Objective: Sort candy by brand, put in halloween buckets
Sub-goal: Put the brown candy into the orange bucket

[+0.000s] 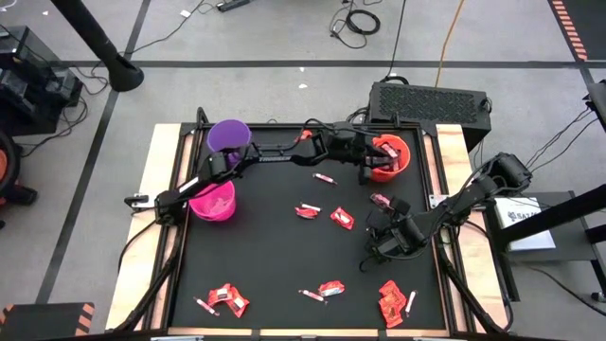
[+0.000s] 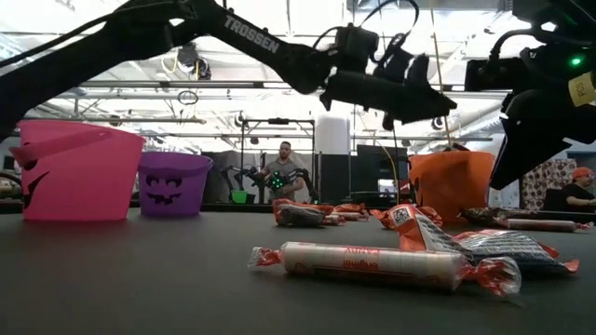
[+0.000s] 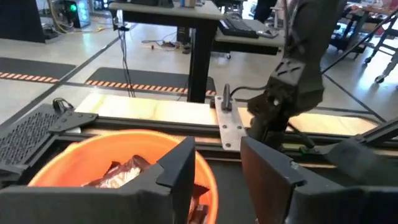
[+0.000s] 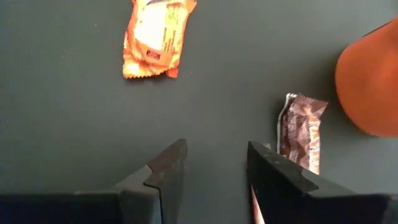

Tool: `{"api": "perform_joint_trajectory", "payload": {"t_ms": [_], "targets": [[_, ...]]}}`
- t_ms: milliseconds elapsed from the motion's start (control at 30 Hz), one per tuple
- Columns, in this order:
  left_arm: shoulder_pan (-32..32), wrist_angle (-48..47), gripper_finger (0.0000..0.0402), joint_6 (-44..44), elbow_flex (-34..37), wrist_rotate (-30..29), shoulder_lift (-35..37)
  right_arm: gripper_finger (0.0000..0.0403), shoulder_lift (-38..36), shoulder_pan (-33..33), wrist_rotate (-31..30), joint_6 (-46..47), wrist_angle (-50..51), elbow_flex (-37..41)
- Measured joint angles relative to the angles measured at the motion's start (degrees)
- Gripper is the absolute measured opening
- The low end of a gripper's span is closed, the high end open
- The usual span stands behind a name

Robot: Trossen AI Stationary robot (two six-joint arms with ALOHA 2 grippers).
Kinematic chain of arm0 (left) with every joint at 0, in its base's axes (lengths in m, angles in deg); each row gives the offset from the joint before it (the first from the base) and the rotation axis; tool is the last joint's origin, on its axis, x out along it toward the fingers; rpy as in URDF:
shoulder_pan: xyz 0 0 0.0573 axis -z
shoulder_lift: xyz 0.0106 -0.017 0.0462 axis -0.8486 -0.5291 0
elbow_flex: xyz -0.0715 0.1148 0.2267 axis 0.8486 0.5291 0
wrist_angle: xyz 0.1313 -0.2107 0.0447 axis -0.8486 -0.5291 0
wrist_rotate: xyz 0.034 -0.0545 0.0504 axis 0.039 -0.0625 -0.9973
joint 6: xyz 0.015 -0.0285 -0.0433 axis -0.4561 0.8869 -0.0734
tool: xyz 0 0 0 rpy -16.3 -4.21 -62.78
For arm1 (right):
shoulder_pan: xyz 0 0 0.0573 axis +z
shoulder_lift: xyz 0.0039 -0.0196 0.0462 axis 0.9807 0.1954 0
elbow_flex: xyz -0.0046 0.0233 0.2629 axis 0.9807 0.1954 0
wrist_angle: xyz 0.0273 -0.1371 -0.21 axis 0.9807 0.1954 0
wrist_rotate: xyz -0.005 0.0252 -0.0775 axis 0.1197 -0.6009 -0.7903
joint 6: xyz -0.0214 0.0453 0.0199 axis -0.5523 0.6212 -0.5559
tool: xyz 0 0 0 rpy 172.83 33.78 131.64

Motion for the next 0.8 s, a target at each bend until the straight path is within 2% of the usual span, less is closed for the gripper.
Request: {"api": "perform_joint_trajectory", "payload": {"t_ms": [367,500,667,800], "targets": [[-1.0,-23.4,0.0138,-5.5,0.0,3.0,12.9,0.0162,0.0,-0.5,1.7,-2.6,1.3,-0.2],[-1.3,-33.5,0.0138,-10.2,0.0,3.1,19.1,0.0162,0.1,-1.8,1.6,-3.3,5.3,-2.4],[-1.6,-53.5,0.0139,-16.7,0.5,-2.8,27.6,0.0160,0.1,-5.4,0.4,-4.5,16.3,-7.9],[-1.5,-67.5,0.0139,-18.0,3.4,-5.8,32.4,0.0150,0.1,-11.4,0.0,-5.5,24.1,-13.4]]}}
